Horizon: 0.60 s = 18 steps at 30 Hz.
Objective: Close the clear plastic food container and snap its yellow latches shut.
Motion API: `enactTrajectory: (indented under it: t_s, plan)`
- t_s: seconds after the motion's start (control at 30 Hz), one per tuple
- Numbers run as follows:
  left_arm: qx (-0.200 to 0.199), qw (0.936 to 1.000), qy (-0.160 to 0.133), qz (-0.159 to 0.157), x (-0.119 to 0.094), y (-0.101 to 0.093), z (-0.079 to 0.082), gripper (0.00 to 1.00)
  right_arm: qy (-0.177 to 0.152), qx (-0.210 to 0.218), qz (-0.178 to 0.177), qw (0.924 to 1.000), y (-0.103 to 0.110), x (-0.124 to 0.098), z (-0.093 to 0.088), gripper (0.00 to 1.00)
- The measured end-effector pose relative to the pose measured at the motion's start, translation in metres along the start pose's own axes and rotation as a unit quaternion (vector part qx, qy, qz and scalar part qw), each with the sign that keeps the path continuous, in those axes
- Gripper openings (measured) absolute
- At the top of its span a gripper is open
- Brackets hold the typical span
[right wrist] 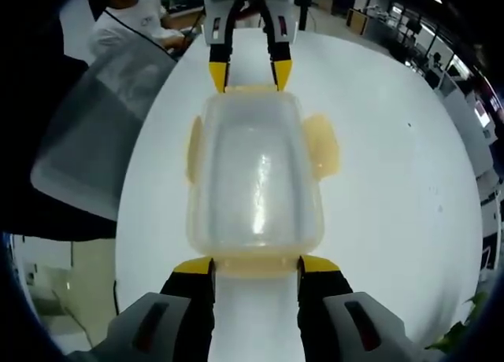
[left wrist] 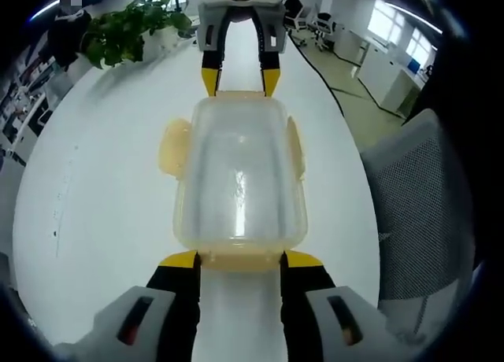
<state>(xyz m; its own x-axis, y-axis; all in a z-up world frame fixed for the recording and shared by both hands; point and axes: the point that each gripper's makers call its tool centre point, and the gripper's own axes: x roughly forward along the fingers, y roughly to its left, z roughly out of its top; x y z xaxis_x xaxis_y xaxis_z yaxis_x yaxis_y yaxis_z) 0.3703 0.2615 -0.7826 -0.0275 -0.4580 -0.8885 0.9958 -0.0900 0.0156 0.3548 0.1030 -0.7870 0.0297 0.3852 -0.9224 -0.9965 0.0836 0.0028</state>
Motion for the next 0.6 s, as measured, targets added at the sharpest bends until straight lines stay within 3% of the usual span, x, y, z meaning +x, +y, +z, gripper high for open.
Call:
enactTrajectory:
  t_s: [0.23, 0.4, 0.6]
  plan:
    - [-0.009, 0.9999, 0.003, -0.005, 0.0011, -0.0029, -0.0042, 0.39, -0.005, -0.002, -0.009, 0.9999, -0.0033, -0.0009, 0.0006, 0.41]
    - [-0.013, 0.9999, 0.004, -0.003, 0.0014, -0.0032, -0.0052, 0.39, -0.007, 0.005, -0.012, 0.9999, -0.0052, -0.0027, -0.0008, 0.47]
    - [-0.036, 0.9993, -0.003, 0.0, -0.0004, -0.0039, -0.0042, 0.4, -0.017, 0.051, -0.015, 0.9984, -0.0054, -0.0072, -0.0051, 0.44]
